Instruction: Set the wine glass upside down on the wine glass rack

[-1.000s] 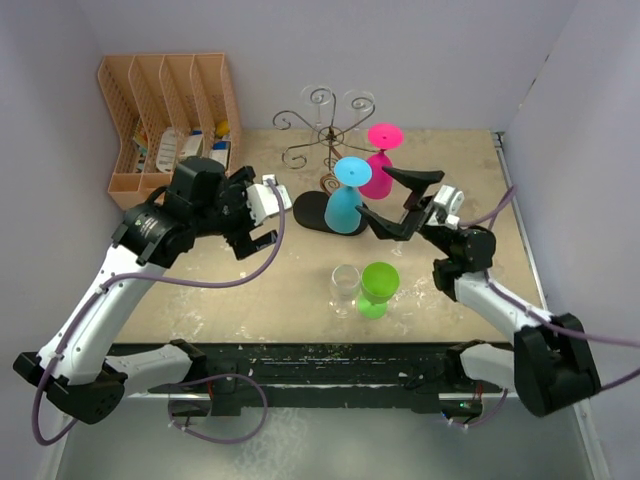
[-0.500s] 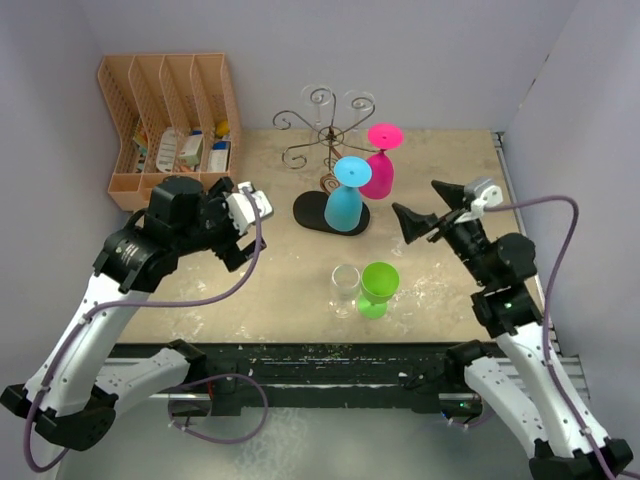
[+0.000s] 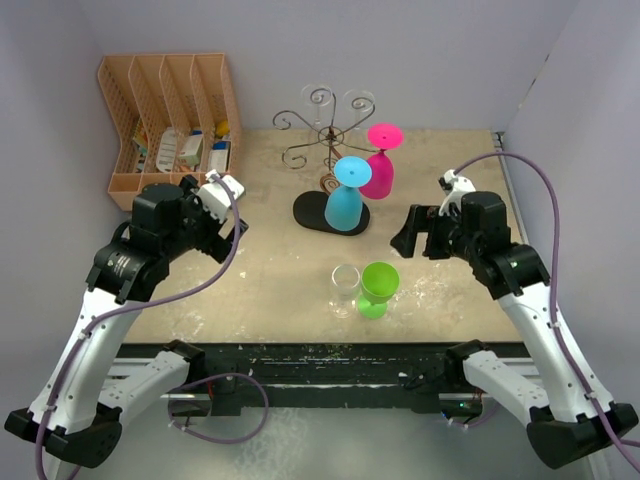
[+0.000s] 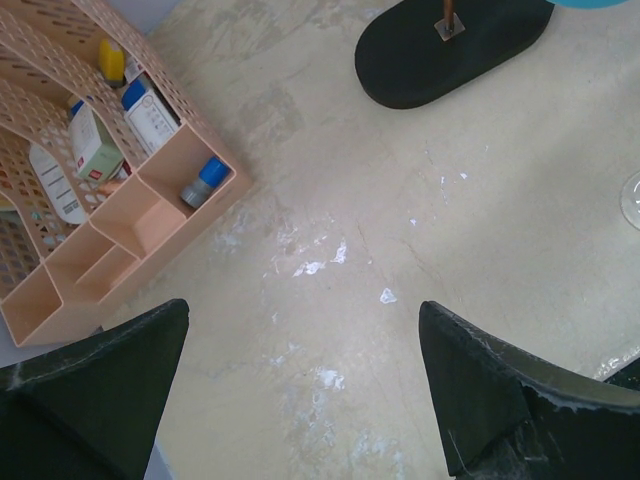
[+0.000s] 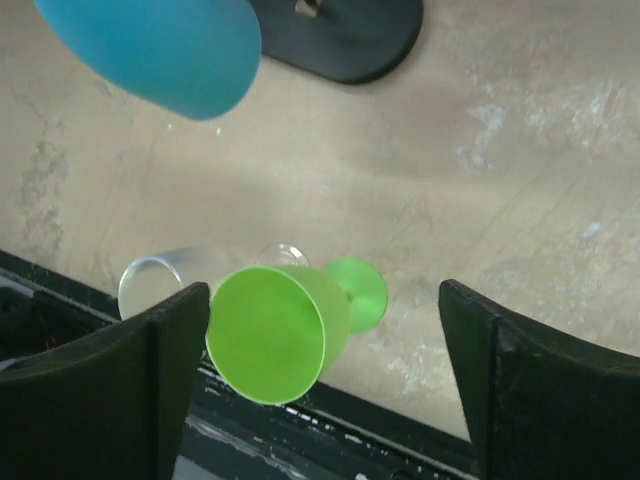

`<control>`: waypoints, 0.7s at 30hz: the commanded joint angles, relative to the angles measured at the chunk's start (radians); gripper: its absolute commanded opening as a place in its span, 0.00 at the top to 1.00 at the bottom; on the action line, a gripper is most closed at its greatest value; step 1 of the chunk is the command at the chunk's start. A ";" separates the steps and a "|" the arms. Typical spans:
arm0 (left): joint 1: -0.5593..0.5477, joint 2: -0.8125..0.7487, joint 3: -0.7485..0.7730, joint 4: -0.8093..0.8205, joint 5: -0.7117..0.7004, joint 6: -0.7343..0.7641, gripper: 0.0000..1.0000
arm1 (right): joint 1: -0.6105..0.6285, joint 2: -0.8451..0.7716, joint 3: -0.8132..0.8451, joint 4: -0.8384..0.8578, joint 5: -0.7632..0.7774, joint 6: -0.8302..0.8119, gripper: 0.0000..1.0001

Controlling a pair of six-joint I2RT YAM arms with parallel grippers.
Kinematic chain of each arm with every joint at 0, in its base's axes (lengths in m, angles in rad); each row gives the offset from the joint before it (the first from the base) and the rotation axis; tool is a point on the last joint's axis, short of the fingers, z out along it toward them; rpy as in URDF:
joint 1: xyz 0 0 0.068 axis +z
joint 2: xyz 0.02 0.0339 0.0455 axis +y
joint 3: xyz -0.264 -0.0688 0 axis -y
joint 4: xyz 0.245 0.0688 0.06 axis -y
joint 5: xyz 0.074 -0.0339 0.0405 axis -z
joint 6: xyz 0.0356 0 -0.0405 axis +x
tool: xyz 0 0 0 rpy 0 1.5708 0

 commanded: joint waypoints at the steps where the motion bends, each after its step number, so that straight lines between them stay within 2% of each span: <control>1: 0.030 -0.015 -0.024 0.029 0.054 -0.034 0.00 | 0.007 -0.005 -0.008 -0.121 -0.033 0.056 0.09; 7: 0.030 -0.013 -0.023 0.022 0.075 -0.026 0.00 | 0.012 0.006 -0.048 -0.115 -0.032 0.053 0.49; 9: 0.029 -0.014 -0.027 0.027 0.076 -0.029 0.00 | 0.019 0.015 -0.081 -0.119 -0.035 0.059 0.57; 18: 0.041 -0.011 -0.027 0.030 0.071 -0.034 0.00 | 0.093 0.049 -0.124 -0.100 -0.011 0.110 0.60; 21: 0.051 -0.010 -0.025 0.030 0.078 -0.039 0.00 | 0.126 0.069 -0.121 -0.092 0.019 0.121 0.65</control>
